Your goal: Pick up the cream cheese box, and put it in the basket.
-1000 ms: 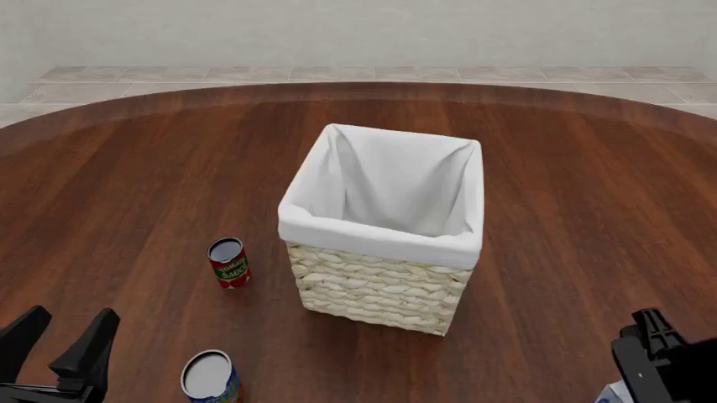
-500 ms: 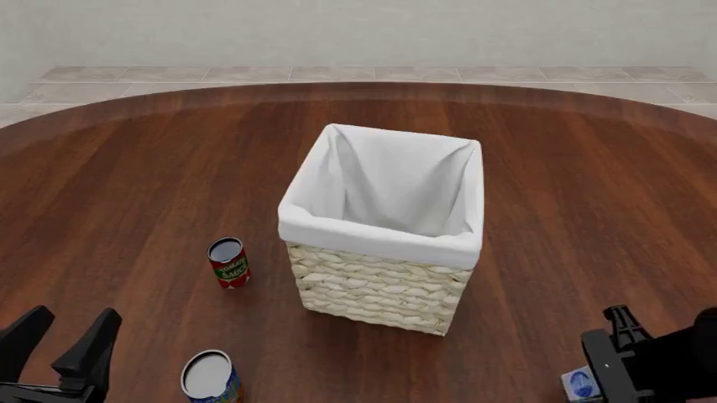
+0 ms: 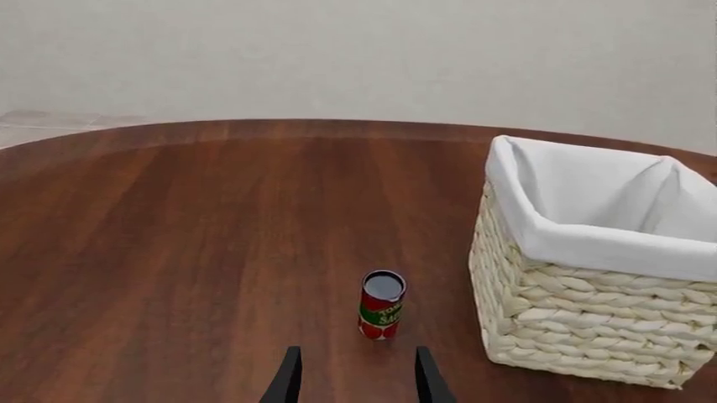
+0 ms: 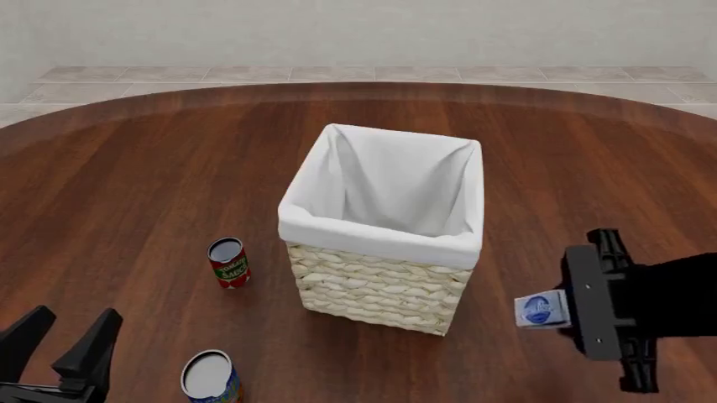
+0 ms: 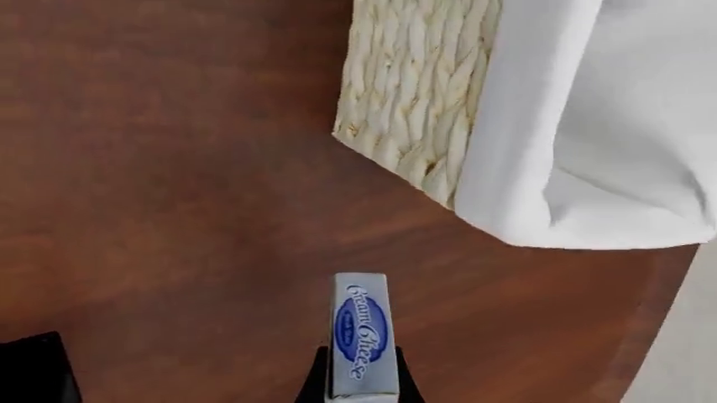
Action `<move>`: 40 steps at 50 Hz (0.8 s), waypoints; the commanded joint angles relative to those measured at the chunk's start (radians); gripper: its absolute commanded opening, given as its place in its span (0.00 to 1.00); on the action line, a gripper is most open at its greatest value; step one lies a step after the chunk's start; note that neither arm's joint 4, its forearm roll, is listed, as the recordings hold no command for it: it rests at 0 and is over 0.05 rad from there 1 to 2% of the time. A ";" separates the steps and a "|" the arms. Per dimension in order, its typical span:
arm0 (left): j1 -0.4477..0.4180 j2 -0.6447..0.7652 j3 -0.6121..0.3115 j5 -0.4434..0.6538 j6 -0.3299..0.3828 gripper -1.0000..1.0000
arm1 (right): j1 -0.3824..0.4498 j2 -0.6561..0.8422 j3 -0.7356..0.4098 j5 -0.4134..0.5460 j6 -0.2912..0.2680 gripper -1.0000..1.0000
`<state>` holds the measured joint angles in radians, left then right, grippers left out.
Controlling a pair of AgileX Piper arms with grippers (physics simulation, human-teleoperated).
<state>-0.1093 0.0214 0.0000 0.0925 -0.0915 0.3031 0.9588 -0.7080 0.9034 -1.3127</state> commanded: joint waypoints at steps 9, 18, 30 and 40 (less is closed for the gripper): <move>-0.005 -0.008 0.000 0.002 0.001 1.00 | 0.200 -0.149 -0.221 0.147 0.271 0.00; -0.001 -0.009 0.000 0.002 0.001 1.00 | 0.385 -0.203 -0.354 0.151 0.482 0.00; -0.009 -0.012 0.000 0.000 0.016 1.00 | 0.499 -0.221 -0.569 0.105 0.678 0.00; -0.007 -0.014 0.000 -0.001 0.012 1.00 | 0.464 -0.155 -0.705 -0.032 0.957 0.00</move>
<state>-0.1166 0.0097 0.0000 0.0929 -0.0788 0.7519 0.7748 -1.2763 0.9668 -0.6067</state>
